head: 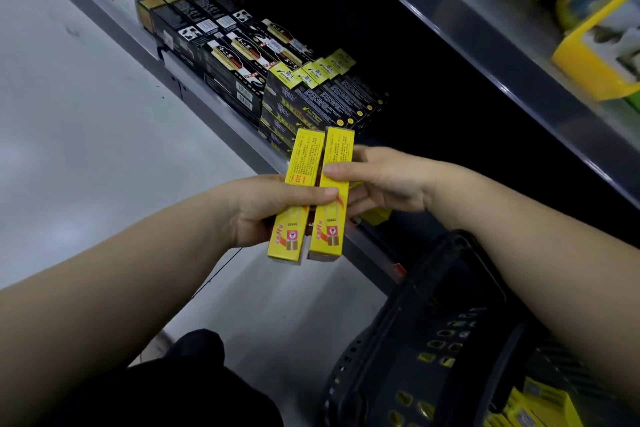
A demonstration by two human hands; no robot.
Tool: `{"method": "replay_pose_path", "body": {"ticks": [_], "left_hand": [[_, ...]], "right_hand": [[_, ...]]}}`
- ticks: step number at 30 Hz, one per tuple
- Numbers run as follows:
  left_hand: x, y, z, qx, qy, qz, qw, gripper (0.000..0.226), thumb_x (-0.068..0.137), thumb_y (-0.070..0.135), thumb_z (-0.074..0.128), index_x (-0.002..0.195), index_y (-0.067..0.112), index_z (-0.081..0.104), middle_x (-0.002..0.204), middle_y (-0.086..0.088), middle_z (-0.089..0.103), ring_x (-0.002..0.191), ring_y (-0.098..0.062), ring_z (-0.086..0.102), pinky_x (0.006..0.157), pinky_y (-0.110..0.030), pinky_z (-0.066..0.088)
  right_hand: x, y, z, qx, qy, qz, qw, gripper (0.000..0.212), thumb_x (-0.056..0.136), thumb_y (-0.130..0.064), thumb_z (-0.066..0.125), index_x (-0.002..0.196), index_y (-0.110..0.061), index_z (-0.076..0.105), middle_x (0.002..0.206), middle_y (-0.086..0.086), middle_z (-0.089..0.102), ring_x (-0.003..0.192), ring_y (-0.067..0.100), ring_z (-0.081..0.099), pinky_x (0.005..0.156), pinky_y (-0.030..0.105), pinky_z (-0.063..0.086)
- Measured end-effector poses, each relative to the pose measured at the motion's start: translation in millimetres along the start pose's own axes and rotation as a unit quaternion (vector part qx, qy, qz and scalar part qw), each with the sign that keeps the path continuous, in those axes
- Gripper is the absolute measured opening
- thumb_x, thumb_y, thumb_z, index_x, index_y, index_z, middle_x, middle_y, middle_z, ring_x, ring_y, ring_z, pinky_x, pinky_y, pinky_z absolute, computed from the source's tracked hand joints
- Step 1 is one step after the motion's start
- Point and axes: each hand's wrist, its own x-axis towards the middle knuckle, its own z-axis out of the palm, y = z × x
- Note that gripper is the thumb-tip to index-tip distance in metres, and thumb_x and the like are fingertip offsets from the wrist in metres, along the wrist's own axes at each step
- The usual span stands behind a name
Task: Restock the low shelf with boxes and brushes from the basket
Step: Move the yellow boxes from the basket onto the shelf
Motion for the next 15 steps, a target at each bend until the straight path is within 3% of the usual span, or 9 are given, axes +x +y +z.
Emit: {"method": "replay_pose_path", "body": {"ticks": [5, 9, 12, 15], "left_hand": [[1, 1, -5, 0.045, 0.096, -0.003, 0.994, 0.042, 0.057, 0.036, 0.072, 0.093, 0.015, 0.063, 0.078, 0.000, 0.065, 0.068, -0.012, 0.061, 0.058, -0.025, 0.053], [2, 2, -8, 0.068, 0.149, -0.019, 0.986, 0.056, 0.053, 0.042, 0.072, 0.101, 0.016, 0.057, 0.090, -0.006, 0.058, 0.080, -0.019, 0.057, 0.072, -0.033, 0.050], [7, 1, -7, 0.059, 0.165, -0.017, 0.984, 0.045, 0.067, 0.038, 0.072, 0.103, 0.016, 0.055, 0.091, -0.006, 0.056, 0.083, -0.020, 0.055, 0.076, -0.036, 0.048], [12, 0, -6, 0.040, 0.184, -0.013, 0.982, 0.027, 0.080, 0.033, 0.068, 0.097, 0.016, 0.055, 0.088, -0.006, 0.056, 0.079, -0.020, 0.055, 0.073, -0.035, 0.048]], "right_hand": [[-8, 5, -36, -0.071, 0.084, 0.014, 0.994, 0.042, 0.069, -0.043, 0.068, 0.104, -0.034, 0.045, 0.079, 0.000, 0.075, 0.073, 0.022, 0.073, 0.058, 0.026, 0.057], [-17, 17, -79, 0.010, 0.258, 0.079, 0.963, 0.021, 0.078, -0.039, 0.070, 0.087, -0.024, 0.059, 0.068, -0.005, 0.071, 0.060, 0.006, 0.069, 0.053, 0.021, 0.057], [-12, 28, -92, 0.052, 0.372, 0.132, 0.917, 0.025, 0.078, -0.047, 0.068, 0.075, -0.025, 0.057, 0.066, -0.006, 0.062, 0.060, 0.006, 0.059, 0.044, 0.017, 0.047], [-1, 33, -93, 0.049, 0.423, 0.130, 0.895, 0.032, 0.079, -0.055, 0.063, 0.074, -0.025, 0.053, 0.072, -0.006, 0.057, 0.063, 0.007, 0.050, 0.054, 0.019, 0.033]]}}
